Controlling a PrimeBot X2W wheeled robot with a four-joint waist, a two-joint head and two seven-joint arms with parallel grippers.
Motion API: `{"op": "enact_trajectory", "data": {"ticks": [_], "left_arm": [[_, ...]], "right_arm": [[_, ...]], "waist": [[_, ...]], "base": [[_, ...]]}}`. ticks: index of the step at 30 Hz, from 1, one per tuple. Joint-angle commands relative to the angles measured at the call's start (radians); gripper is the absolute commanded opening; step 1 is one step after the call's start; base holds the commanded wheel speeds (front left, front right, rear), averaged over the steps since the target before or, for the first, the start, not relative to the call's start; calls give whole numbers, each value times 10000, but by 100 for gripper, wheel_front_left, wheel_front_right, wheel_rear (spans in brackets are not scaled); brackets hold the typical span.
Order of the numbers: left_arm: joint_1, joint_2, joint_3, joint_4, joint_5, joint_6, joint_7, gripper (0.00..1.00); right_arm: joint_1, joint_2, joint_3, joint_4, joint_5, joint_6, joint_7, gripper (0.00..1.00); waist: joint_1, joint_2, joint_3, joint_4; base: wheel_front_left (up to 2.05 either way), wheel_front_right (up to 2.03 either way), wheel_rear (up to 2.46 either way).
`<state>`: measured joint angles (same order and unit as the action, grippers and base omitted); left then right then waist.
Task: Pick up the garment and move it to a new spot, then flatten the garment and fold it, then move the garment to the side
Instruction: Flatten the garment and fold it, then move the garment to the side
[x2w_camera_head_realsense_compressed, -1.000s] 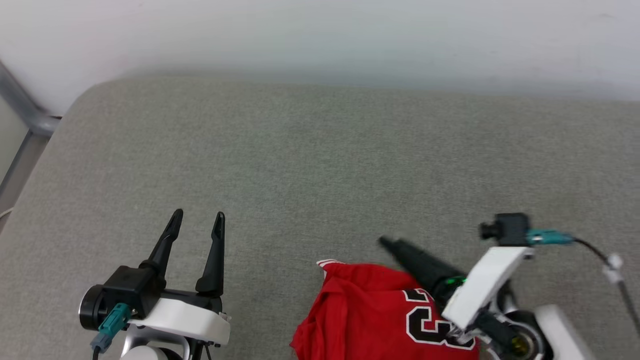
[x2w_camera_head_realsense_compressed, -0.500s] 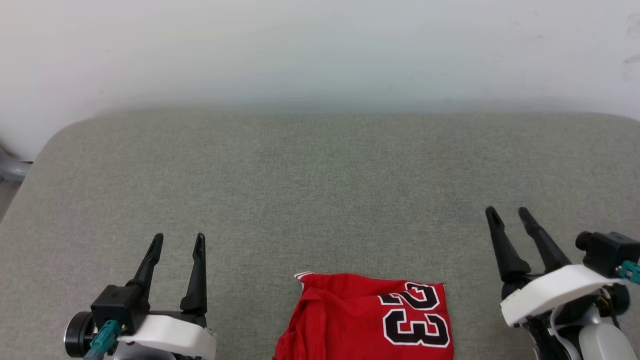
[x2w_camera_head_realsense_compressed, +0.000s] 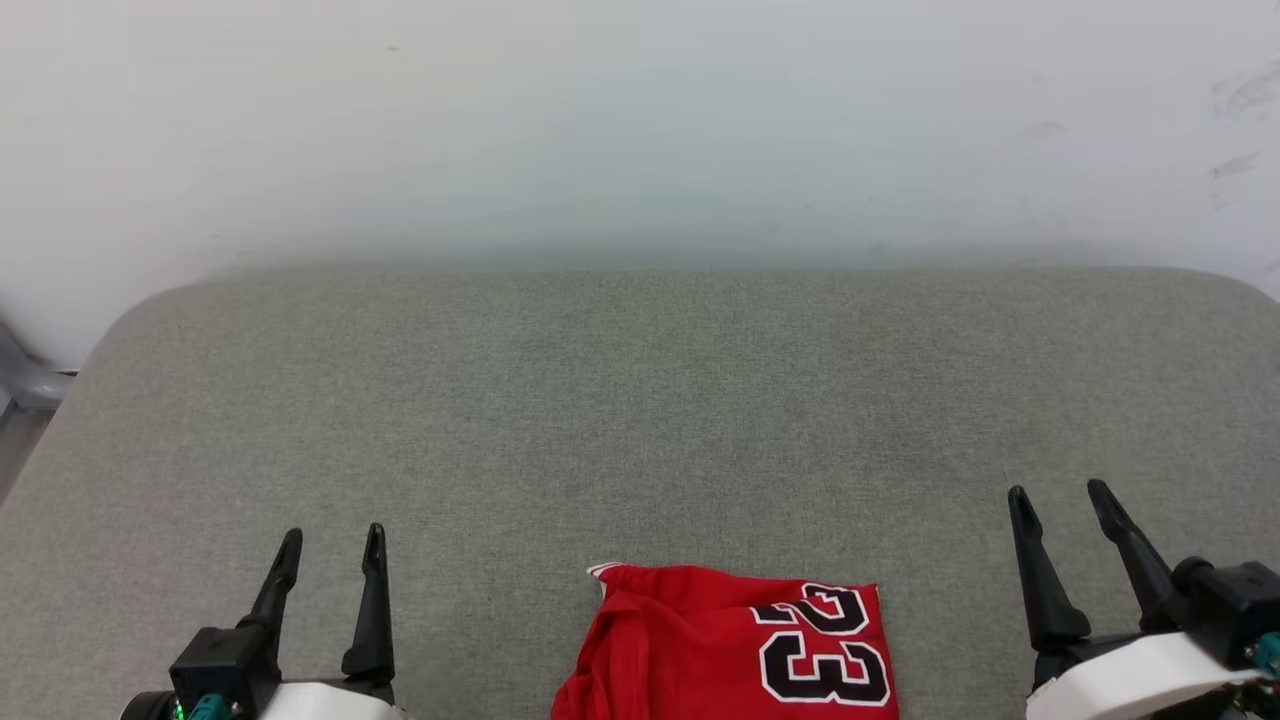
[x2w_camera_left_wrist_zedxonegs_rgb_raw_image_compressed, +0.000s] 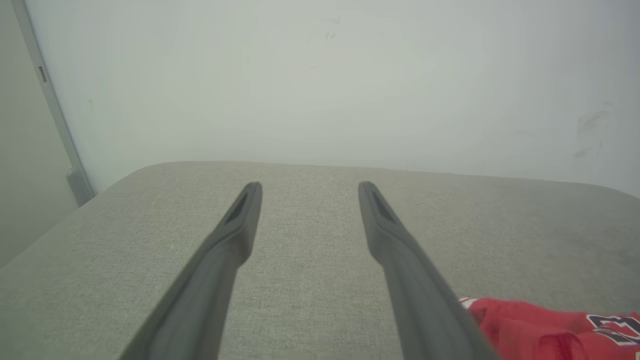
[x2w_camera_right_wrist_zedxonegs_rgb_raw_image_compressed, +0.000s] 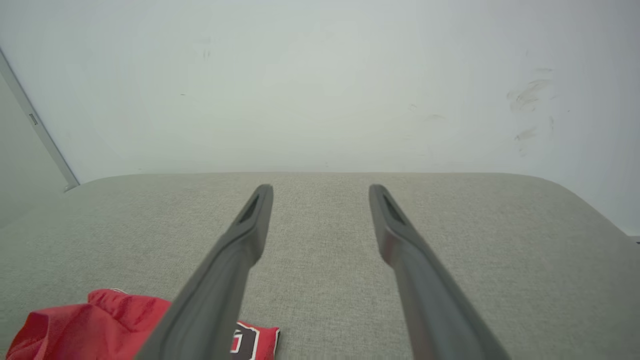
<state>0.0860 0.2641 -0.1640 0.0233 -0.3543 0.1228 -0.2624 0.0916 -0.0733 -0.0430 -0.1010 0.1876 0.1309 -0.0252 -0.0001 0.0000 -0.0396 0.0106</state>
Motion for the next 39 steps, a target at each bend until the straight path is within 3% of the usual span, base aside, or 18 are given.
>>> {"op": "enact_trajectory", "data": {"ticks": [1,15,26,33,39], "left_arm": [[182,-78,87,44,96,-70,-26,100],[285,-594,622,281,592,-724,-26,100],[44,-1035,1049,142,995,-1160,-27,100],[-250,-1292,1285,-21,1204,-1438,-27,100],[-703,-1504,1422,-247,1369,-1719,-27,100]], "right_arm": [[247,71,-33,-181,-98,-5,49,100],[900,224,-117,-916,-98,-5,671,100],[793,238,-580,-814,704,-5,1361,100],[830,-225,-1605,-107,2690,-5,3709,100],[806,-689,-1344,294,4534,-5,6534,100]], "waist": [[1,0,-80,-2],[1,0,-4,8],[1,0,386,31],[1,0,799,239],[1,0,1514,601]], "base": [[0,0,0],[0,0,0],[0,0,0],[0,0,0],[0,0,0]]}}
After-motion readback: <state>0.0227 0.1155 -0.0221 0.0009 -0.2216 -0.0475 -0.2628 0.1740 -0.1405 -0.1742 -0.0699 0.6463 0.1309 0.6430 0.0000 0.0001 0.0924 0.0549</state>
